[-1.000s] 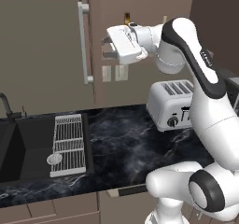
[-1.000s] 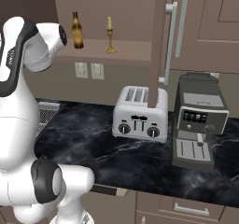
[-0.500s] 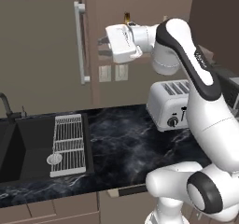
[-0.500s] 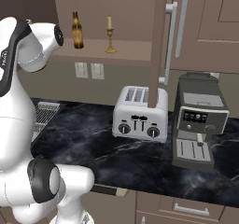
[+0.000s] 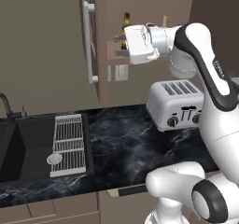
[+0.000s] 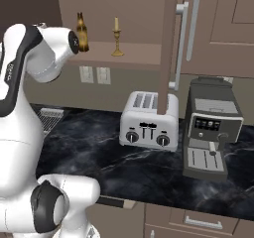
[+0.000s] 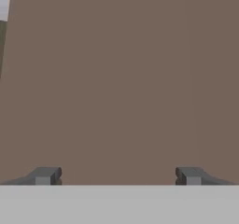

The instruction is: Get the candle and the beer from the cabinet and move them to the dining counter.

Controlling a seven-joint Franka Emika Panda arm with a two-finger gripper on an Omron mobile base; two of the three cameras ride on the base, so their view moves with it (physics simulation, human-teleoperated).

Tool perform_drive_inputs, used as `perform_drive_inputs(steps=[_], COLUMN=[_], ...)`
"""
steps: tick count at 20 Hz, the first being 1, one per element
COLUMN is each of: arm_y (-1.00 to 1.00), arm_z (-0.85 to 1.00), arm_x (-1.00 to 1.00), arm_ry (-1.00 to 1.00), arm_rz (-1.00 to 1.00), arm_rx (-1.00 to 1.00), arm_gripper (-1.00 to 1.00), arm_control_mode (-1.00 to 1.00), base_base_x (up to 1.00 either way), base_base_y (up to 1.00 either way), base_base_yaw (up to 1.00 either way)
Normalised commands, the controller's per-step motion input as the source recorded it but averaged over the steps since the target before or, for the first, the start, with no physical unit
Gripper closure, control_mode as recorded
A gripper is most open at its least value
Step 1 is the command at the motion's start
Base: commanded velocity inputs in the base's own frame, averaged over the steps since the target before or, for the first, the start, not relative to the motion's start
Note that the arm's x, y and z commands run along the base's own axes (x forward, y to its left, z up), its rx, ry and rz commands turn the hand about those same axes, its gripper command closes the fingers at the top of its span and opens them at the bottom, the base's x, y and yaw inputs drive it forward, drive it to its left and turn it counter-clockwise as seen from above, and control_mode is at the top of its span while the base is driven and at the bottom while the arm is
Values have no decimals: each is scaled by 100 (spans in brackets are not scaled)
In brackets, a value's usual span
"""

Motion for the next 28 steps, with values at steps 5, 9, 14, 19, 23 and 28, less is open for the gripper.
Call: perform_drive_inputs(steps=[5, 9, 14, 19, 23, 28], arm_y=[-64, -46, -39, -43, -38, -40], arm_z=[0, 0, 0, 0, 0, 0], arm_x=[-4, 0, -13, -21, -17, -1], arm_ry=[4, 7, 3, 0, 0, 4], arm_rz=[-7, -11, -28, -39, -43, -43], arm_rx=[0, -1, 0, 0, 0, 0], arm_gripper=[-100, -100, -100, -100, -100, -100], arm_control_mode=[-100, -100, -100, -100, -100, -100], base_base_x=[0, 0, 0, 0, 0, 0], base_base_y=[0, 0, 0, 0, 0, 0], base_base_yaw=[0, 0, 0, 0, 0, 0])
